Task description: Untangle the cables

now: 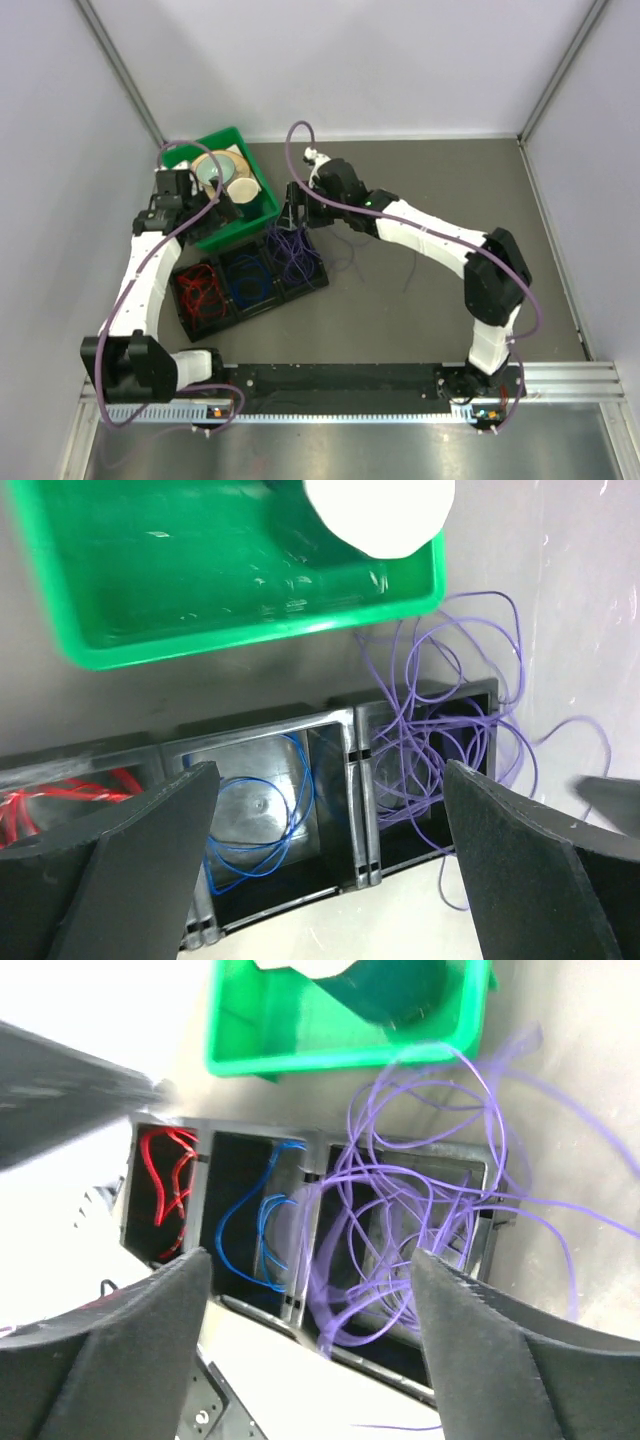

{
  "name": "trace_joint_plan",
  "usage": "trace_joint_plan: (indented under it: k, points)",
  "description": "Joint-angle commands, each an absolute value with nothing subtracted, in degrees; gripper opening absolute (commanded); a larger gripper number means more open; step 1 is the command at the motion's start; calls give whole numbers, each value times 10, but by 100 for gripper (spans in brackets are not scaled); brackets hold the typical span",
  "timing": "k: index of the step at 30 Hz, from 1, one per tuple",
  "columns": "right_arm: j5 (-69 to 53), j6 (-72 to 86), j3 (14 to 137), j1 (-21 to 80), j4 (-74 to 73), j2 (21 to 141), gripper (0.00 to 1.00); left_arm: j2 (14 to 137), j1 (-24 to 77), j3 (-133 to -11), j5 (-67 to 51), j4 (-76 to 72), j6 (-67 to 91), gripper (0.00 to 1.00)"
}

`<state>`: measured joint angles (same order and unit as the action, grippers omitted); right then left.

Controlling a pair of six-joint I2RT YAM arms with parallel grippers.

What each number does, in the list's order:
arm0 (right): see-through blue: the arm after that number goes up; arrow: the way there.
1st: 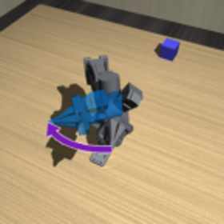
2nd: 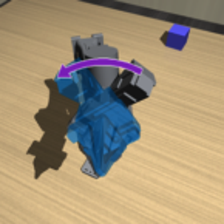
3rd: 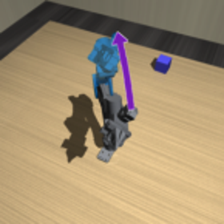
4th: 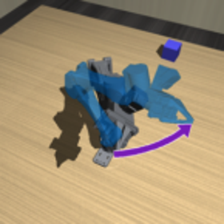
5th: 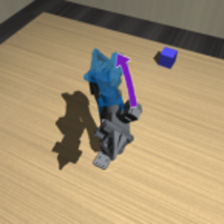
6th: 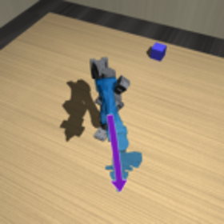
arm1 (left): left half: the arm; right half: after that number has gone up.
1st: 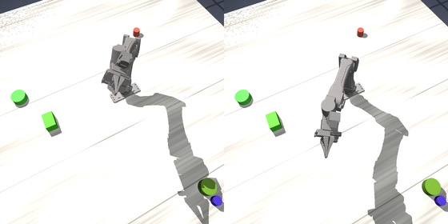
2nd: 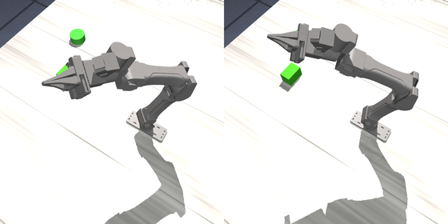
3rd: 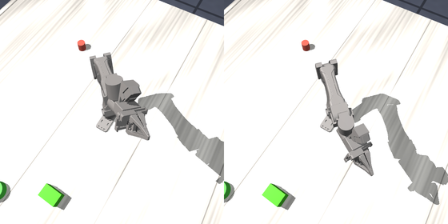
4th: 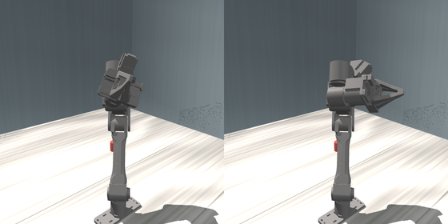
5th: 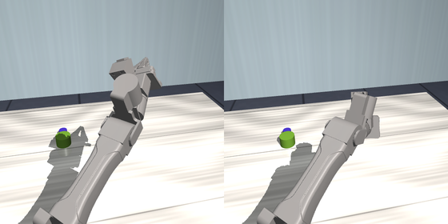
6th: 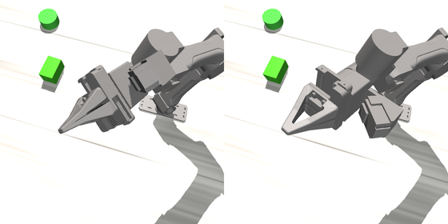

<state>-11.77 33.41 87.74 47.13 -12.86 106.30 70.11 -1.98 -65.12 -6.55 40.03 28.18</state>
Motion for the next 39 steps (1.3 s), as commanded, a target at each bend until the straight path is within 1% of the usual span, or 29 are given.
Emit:
trace_joint_plan:
  k: [1, 2, 3, 4, 8, 12, 13, 20, 25, 26, 28, 29, 30, 33, 35, 36, 39]
  points:
    - [-85, 323, 848, 470, -124, 993, 82, 751, 48, -657, -65, 357, 287, 99]
    - [-68, 322, 838, 461, -126, 985, 83, 775, 67, -662, -51, 353, 289, 99]
    - [-60, 322, 813, 453, -125, 965, 89, 790, 101, -674, -26, 350, 291, 99]
    - [-55, 323, 801, 447, -123, 958, 90, 805, 115, -681, -17, 348, 294, 99]
    - [-50, 327, 752, 408, -129, 922, 91, 894, 135, -717, -5, 347, 319, 99]
    - [-37, 329, 687, 385, -121, 877, 91, 939, 154, -745, -5, 326, 320, 99]
    - [-35, 329, 680, 381, -121, 868, 91, 956, 157, -751, 16, 327, 323, 99]
    - [-42, 335, 660, 380, -116, 867, 91, 978, 164, -754, 60, 309, 342, 98]
    - [-49, 338, 661, 380, -110, 875, 90, 995, 164, -751, 54, 295, 336, 95]
    - [-53, 339, 662, 379, -112, 878, 90, 998, 165, -753, 49, 294, 338, 88]
    - [-55, 340, 665, 380, -112, 883, 90, 1004, 169, -755, 42, 289, 340, 80]
    - [-57, 341, 665, 379, -111, 883, 90, 1003, 172, -755, 41, 287, 342, 72]
    - [-58, 343, 664, 380, -111, 883, 90, 1004, 173, -756, 40, 285, 341, 68]
    - [-57, 345, 661, 380, -109, 881, 90, 1008, 175, -768, 36, 290, 339, 61]
    - [-56, 345, 658, 379, -109, 878, 90, 1013, 175, -775, 31, 292, 336, 60]
    - [-55, 345, 659, 379, -111, 876, 90, 1015, 175, -779, 27, 293, 333, 54]
    - [-52, 345, 657, 380, -111, 873, 90, 1026, 175, -790, 18, 301, 330, 40]
